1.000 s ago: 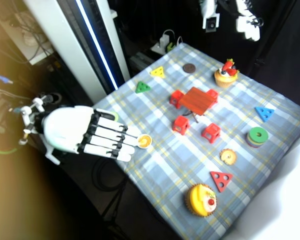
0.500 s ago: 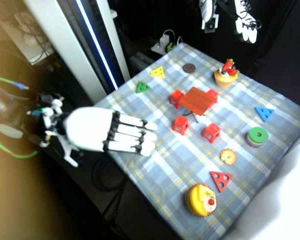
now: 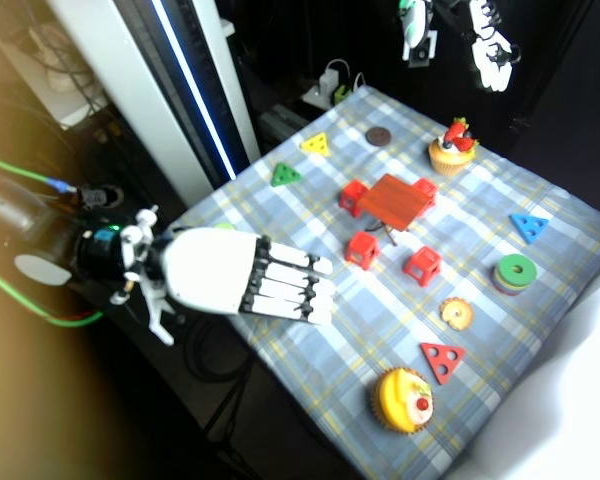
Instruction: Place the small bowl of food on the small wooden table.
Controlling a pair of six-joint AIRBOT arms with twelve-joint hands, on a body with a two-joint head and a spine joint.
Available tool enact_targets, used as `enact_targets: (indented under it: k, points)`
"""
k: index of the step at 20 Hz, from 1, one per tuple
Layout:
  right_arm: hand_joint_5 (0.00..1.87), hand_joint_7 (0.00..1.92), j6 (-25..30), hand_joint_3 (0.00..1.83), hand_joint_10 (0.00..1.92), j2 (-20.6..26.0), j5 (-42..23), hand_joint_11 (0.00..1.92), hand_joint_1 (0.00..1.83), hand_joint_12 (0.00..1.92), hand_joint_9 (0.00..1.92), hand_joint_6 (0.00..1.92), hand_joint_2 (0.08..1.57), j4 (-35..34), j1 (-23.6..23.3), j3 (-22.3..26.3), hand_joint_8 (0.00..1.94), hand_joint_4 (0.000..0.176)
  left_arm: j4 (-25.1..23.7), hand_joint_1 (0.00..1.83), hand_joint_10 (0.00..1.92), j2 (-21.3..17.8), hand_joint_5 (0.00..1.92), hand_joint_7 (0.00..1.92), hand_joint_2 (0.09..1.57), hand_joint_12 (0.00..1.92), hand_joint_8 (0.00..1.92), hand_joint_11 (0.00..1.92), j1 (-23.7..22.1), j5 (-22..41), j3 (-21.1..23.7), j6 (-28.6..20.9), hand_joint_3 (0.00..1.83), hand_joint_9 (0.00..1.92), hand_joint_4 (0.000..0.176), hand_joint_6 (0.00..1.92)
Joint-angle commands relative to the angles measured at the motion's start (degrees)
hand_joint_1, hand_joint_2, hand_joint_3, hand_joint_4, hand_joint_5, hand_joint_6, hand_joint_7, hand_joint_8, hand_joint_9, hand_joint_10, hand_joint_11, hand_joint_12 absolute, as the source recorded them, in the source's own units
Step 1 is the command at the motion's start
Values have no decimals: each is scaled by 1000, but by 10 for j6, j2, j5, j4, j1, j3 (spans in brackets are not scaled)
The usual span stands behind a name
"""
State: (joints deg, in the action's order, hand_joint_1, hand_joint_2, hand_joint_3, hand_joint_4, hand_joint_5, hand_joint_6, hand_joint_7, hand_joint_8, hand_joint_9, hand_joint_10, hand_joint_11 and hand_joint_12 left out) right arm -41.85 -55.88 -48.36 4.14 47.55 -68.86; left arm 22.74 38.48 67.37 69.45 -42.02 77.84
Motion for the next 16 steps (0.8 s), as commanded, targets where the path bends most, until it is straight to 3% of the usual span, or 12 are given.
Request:
enact_targets:
  k: [1,2,3,5,7,11,13,16]
  points:
    - [655,593,3,0,7,-4,-48,396,810,224,530,8,903,-9,-9,-4,5,59,-6,426,1,2,332,435,1200,683,3,0,-6,71,-3,-8,0,347,144,2]
    - [686,624,3,0,14,-8,-40,424,836,238,565,12,903,-6,-13,-8,11,12,-6,405,4,3,339,454,1195,704,5,0,-6,71,-3,-9,0,361,145,2]
    - [721,664,3,0,9,-12,-33,444,792,260,602,6,906,-4,-17,-11,6,0,-6,386,4,3,337,456,1197,711,3,0,-6,71,-3,-9,0,365,143,0]
    - [846,816,3,0,2,-16,-30,420,821,617,757,7,920,-4,-18,-14,9,0,-6,327,1,3,333,444,1208,674,0,0,-6,72,-3,-11,3,359,149,0]
    - [908,911,3,1,4,-19,-28,391,838,806,842,1,900,-4,-18,-16,0,0,-6,319,0,3,338,440,1210,665,1,0,-6,73,-3,-14,1,352,152,1]
    - [898,898,3,4,16,-20,-22,422,854,775,840,0,903,-4,-19,-20,8,0,-6,337,1,6,345,444,1212,651,1,0,-6,72,-4,-18,0,359,152,2]
    - [929,896,3,4,2,-19,-20,374,992,816,834,5,945,-5,-19,-21,0,0,-6,374,5,5,370,466,1202,698,4,0,-6,72,-5,-21,0,378,140,5]
    - [912,908,3,0,8,-18,-18,344,1062,915,824,0,923,-7,-19,-22,2,0,-6,348,2,4,347,448,1203,663,1,0,-6,73,-5,-24,0,367,149,1]
